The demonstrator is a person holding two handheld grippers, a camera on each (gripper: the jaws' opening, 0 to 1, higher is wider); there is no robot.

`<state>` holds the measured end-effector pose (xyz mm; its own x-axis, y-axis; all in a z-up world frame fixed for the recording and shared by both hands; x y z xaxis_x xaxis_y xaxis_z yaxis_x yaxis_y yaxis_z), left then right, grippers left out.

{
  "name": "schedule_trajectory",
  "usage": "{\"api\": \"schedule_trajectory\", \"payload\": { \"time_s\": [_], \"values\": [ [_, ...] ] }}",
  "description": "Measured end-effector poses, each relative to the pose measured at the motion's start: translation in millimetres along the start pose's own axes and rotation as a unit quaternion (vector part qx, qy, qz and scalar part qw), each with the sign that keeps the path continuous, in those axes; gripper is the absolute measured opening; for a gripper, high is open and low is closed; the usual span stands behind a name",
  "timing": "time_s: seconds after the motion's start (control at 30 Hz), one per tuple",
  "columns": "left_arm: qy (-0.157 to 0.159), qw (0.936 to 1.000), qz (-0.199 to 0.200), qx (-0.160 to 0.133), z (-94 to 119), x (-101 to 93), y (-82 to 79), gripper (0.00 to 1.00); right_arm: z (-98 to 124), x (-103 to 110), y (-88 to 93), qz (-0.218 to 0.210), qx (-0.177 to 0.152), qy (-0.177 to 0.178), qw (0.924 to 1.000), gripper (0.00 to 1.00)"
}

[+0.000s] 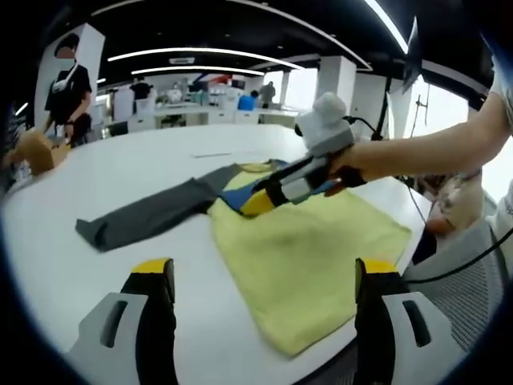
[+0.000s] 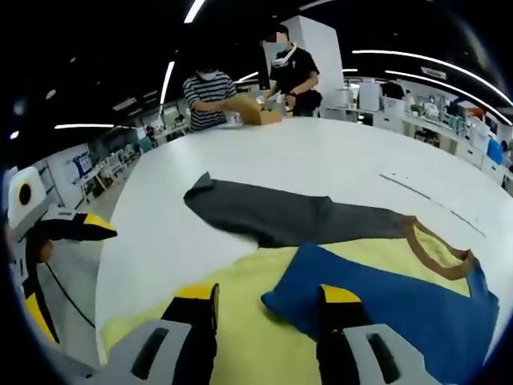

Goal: Fold the garment on the visible template until the final outline fits inside the template.

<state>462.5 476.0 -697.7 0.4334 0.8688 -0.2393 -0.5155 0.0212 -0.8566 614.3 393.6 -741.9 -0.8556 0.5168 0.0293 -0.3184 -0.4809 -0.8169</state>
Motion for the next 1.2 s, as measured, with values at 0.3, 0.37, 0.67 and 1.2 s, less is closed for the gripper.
{"api": "schedule_trajectory", "payload": {
  "time_s": [0.3,0.37,0.67,1.2],
  "values": [
    [-0.002,1.0000,0.009,0.003,0,3.1,-2.7,0.99,24,-17,-2.5,0.001,-0.017,0.024,0.9996,0.77],
    [-0.003,0.9999,0.012,0.003,0,4.5,-3.2,0.99,32,-24,1.5,-0.007,-0.020,0.029,0.9994,0.80],
    [-0.009,0.9999,0.005,0.003,-4,12.3,-9.9,0.99,73,-53,22.3,-0.035,-0.024,0.071,0.9966,0.88],
    [-0.010,0.9999,0.001,-0.007,-32,17.8,-32.0,0.92,142,-107,59.9,-0.083,-0.030,0.146,0.9853,0.74]
  ]
}}
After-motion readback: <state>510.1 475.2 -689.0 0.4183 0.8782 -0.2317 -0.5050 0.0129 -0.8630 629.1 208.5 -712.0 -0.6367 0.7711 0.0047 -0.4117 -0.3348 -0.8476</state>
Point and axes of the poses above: the point that each gripper's makers call its tool centre point, and the gripper's own axes: z roughly backward along the fingers, x roughly to its left, y roughly out of its underside, the point moved 2 cm from there along z, roughly backward along the fingers, and after that the axes turned 8 degrees about z, right-handed, at the moved point
